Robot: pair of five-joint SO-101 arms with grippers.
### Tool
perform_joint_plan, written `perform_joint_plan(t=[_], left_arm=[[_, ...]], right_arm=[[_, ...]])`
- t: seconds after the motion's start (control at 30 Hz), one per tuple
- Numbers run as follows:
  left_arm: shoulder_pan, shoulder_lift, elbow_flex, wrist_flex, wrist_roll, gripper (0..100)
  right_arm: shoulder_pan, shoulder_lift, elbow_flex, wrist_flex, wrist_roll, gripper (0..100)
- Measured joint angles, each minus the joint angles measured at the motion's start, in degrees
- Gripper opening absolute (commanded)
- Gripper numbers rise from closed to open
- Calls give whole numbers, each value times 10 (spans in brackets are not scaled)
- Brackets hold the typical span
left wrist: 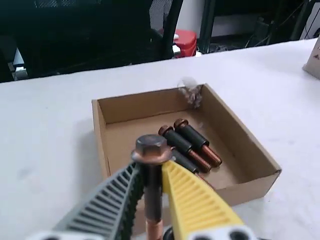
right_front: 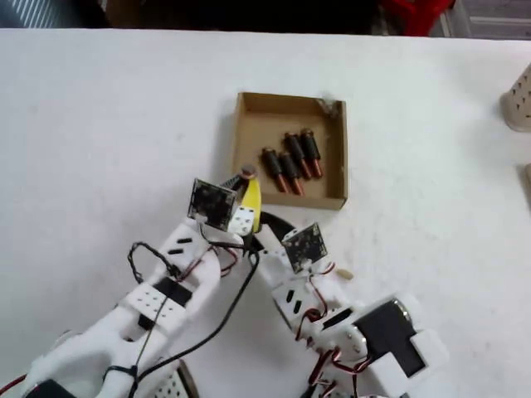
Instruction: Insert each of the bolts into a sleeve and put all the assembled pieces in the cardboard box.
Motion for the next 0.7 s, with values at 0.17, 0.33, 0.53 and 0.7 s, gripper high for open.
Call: perform_joint_plan(t=[0.17,0.33,0.53,0.7], left_arm=[[0,-80,14,-2,0,22],[0,-123,34,-2,0,22],[0,-130,34,4,0,22],[0,-132,34,17,0,22]], right_arm=[[0,0,0,0,0,16],[0,0,0,0,0,16],[0,0,0,0,0,16],[0,0,0,0,0,16]])
